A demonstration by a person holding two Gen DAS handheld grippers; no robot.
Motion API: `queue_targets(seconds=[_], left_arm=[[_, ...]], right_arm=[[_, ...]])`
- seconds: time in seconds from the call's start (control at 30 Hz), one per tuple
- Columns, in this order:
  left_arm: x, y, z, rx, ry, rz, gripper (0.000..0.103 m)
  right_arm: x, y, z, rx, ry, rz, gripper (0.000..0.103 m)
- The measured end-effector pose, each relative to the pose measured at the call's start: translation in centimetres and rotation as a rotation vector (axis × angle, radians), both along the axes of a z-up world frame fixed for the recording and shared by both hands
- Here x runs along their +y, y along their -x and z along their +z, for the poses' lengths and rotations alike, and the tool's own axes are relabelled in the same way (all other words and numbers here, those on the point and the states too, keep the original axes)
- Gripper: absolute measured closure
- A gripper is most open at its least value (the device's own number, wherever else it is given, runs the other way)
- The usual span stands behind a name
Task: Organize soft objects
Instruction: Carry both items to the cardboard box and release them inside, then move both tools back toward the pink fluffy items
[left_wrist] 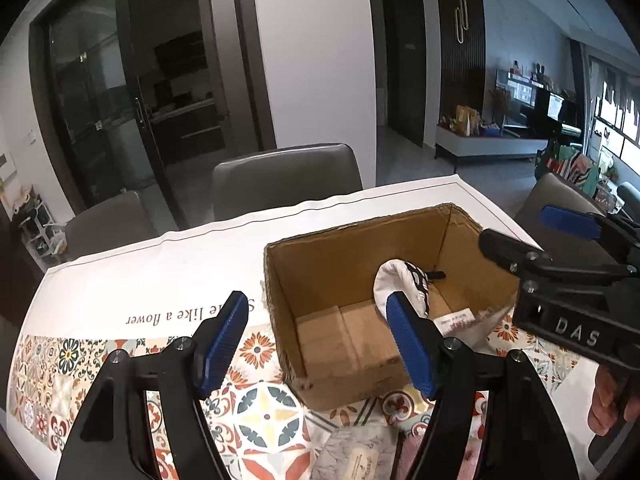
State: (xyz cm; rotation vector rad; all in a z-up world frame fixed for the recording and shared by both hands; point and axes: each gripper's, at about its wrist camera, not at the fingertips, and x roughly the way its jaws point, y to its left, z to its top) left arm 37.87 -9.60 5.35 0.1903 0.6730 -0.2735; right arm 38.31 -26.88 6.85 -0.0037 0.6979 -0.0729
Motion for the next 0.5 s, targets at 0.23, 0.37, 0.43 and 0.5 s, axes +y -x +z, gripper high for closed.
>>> queue_targets(seconds=[0.23, 0.37, 0.43, 0.5], left_arm=[[1.3, 3.5, 0.9, -0.027, 0.021, -0.004, 0.031], [2.1, 5.7, 1.3, -0.059, 0.017, -0.003, 0.031], [2.3, 6.7, 1.5, -0.068, 0.02, -0.008, 0.03], [2.6, 7.8, 1.7, -0.08, 0.027, -0.01, 0.03]], right_arm=[[0.8, 4.0, 1.5, -0.041, 0.033, -0.058, 0.022], [1.8, 6.8, 2.1, -0.074, 0.055, -0.066, 0.022], [2.2, 7.8, 2.3, -0.081, 0.057, -0.064, 0.022], [2.6, 9.2, 2.3, -0.089, 0.057, -0.066, 0.022]])
